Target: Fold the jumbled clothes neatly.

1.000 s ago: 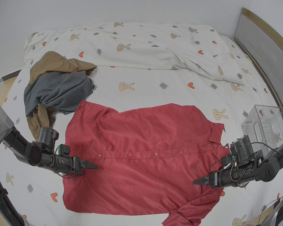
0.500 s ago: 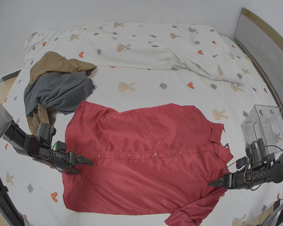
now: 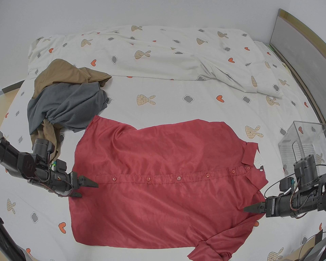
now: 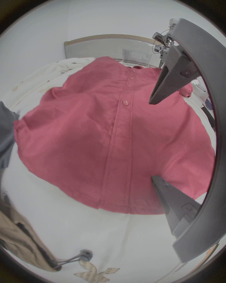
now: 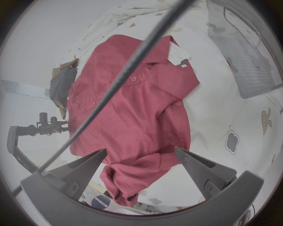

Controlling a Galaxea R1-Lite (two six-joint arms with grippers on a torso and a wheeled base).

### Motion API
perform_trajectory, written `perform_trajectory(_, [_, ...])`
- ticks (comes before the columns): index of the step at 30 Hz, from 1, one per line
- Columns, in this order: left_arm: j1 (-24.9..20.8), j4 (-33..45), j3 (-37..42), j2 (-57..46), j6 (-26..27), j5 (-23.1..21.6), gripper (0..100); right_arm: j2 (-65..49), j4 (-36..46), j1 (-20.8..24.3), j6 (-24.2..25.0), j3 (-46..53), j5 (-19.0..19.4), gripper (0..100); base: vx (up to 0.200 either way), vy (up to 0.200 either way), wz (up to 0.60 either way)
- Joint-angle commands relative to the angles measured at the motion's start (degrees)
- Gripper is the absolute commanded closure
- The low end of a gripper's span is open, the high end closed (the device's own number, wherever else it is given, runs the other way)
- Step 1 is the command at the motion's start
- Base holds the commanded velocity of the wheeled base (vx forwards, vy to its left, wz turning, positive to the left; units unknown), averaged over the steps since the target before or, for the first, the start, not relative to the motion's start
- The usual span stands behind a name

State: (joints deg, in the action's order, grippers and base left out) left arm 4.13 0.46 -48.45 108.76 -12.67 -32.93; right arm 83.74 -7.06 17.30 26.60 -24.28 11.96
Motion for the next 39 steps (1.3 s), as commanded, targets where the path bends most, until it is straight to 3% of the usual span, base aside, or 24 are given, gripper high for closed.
perform_trajectory(1, [-5.9,0.2,4.2,-10.9,-0.2,-4.7,0,-3.0,-0.1,6.3,0.5,-2.3,1.1,0,0.0,0.0,0.0])
perform_trajectory(3, [-6.6,0.2,4.9,-11.6,-0.2,-5.2,0,-2.6,-0.2,7.8,0.6,-2.4,1.1,0,0.0,0.0,0.0])
perform_trajectory(5, [-10.7,0.1,7.7,-12.3,-0.2,-6.0,0,-0.9,-0.3,13.8,0.6,-3.8,1.0,0,0.0,0.0,0.0])
perform_trajectory(7, [-12.0,-0.1,9.0,-11.8,-0.1,-5.9,0,1.1,-0.4,16.4,0.6,-4.5,1.0,0,0.0,0.0,0.0])
perform_trajectory(12, [-11.9,-0.2,9.5,-8.7,1.4,-5.8,0,4.2,-0.2,19.3,0.6,-3.8,1.0,0,0.0,0.0,0.0])
perform_trajectory(17, [-11.6,-0.3,8.5,-1.5,4.2,-5.4,0,10.0,-0.1,19.9,0.6,-3.2,0.9,0,0.0,0.0,0.0])
perform_trajectory(27, [-9.9,0.2,4.4,3.3,3.9,-5.1,0,17.5,0.0,19.9,0.6,-3.2,0.4,0,0.0,0.0,0.0])
perform_trajectory(32, [-8.4,0.2,4.3,3.7,4.1,-2.7,0,17.6,-0.1,19.0,0.5,-0.9,0.3,0,0.0,0.0,0.0])
perform_trajectory(39, [-5.5,0.2,3.7,4.4,4.2,-2.6,0,15.2,-0.4,16.3,0.3,2.9,0.2,0,0.0,0.0,0.0])
